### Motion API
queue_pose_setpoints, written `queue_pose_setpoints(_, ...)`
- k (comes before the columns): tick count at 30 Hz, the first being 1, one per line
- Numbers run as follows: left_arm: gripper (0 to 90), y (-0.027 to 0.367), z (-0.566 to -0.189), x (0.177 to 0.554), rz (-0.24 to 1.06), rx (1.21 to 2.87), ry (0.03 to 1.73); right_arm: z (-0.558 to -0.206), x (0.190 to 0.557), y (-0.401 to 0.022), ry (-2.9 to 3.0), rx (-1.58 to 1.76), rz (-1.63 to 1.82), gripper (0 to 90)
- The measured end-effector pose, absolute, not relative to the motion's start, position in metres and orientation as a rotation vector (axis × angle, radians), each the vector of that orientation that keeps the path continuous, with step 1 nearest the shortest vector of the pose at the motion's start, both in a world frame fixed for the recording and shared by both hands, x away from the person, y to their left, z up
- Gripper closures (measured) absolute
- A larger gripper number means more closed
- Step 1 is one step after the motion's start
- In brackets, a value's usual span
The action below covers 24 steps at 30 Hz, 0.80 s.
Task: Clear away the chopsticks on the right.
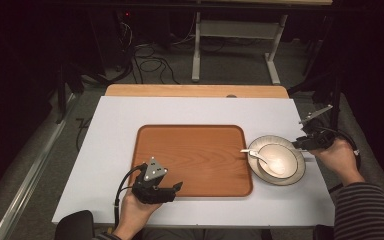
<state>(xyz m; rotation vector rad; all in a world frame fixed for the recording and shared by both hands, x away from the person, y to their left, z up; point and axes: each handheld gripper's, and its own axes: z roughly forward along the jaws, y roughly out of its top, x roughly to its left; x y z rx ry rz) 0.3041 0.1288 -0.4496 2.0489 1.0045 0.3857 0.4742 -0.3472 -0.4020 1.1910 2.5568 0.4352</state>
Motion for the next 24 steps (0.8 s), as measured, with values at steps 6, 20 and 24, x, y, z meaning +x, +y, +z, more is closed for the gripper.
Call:
queue_pose_setpoints(6, 33.6, 0.13, -0.449, 0.303, 0.39, 2.046, 1.005, -0.405, 0.478, -0.346, 2.575, 1.198, 0.407, 71.2)
queue_pose_setpoints(20, 33.6, 0.13, -0.449, 0.304, 0.39, 2.046, 1.005, -0.408, 0.484, -0.34, 2.616, 1.217, 0.377, 69.6)
queue_pose_setpoints(24, 33.6, 0.13, -0.449, 0.303, 0.39, 2.042, 1.005, -0.408, 0.486, -0.339, 2.62, 1.232, 0.378, 69.5)
